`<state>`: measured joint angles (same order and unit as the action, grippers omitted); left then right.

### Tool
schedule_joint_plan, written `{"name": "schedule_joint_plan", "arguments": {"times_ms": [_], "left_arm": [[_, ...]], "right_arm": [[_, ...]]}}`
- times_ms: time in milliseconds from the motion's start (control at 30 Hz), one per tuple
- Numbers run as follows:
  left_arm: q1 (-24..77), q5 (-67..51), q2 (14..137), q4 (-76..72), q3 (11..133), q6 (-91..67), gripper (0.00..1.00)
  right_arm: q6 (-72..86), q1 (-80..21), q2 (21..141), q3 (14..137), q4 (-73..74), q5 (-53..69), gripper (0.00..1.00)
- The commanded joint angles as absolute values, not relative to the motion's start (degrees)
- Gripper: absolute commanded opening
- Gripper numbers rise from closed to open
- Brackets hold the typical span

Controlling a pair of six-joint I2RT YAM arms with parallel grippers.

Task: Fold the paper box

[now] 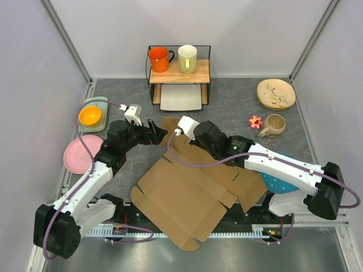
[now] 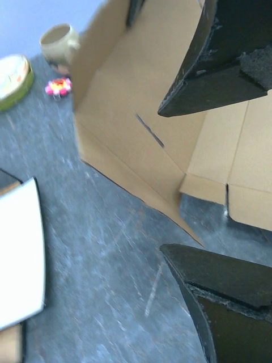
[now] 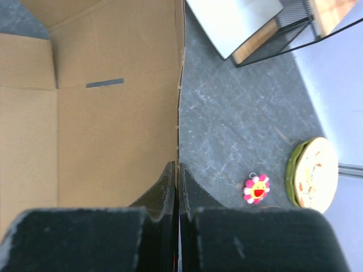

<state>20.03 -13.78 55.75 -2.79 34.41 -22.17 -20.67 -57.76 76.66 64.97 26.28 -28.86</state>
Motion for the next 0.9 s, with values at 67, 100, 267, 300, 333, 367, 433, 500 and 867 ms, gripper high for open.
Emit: {"name": "schedule_joint_plan", "arguments": {"times_ms": [67,100,267,300,333,367,433,500,867], "left_arm": [[19.9,-23.6,55.3,-14.5,38.1,-20.1,0.99],[19.9,-23.8,56.2,-13.9,39.2,-19.4,0.99],[19.9,-23.6,56.7,-13.5,40.3,-17.5,0.98],[19.9,-23.7,56.3,-14.2,39.7,-17.4,0.98],[19.9,-23.7,55.7,-15.9,38.6,-17.2,0.98],[19.9,-24.1,54.9,-16.8,38.1,-16.8,0.98],[19.9,-26.2,54.4,-18.5,37.1,-15.4,0.98],[19.9,-27.4,54.2,-19.6,36.9,-14.3,0.98],[19.9,-30.8,52.6,-27.5,33.6,-14.9,0.98]], "right_arm": [[-11.2,-56.0,75.1,68.4,32.7,-14.0,0.01],[-9.9,-55.1,75.2,69.2,33.1,-11.6,0.01],[-4.2,-49.1,73.4,69.3,33.7,3.0,0.01],[-4.1,-48.3,73.1,69.3,33.9,4.3,0.00],[-4.1,-46.9,73.0,69.3,34.1,5.0,0.00],[-4.2,-46.4,72.6,69.4,34.3,6.5,0.00],[-4.3,-45.4,72.6,69.5,35.0,7.5,0.00],[-3.3,-44.3,72.8,69.8,35.0,11.1,0.00],[1.3,-39.4,72.8,69.9,34.0,22.9,0.00]]}}
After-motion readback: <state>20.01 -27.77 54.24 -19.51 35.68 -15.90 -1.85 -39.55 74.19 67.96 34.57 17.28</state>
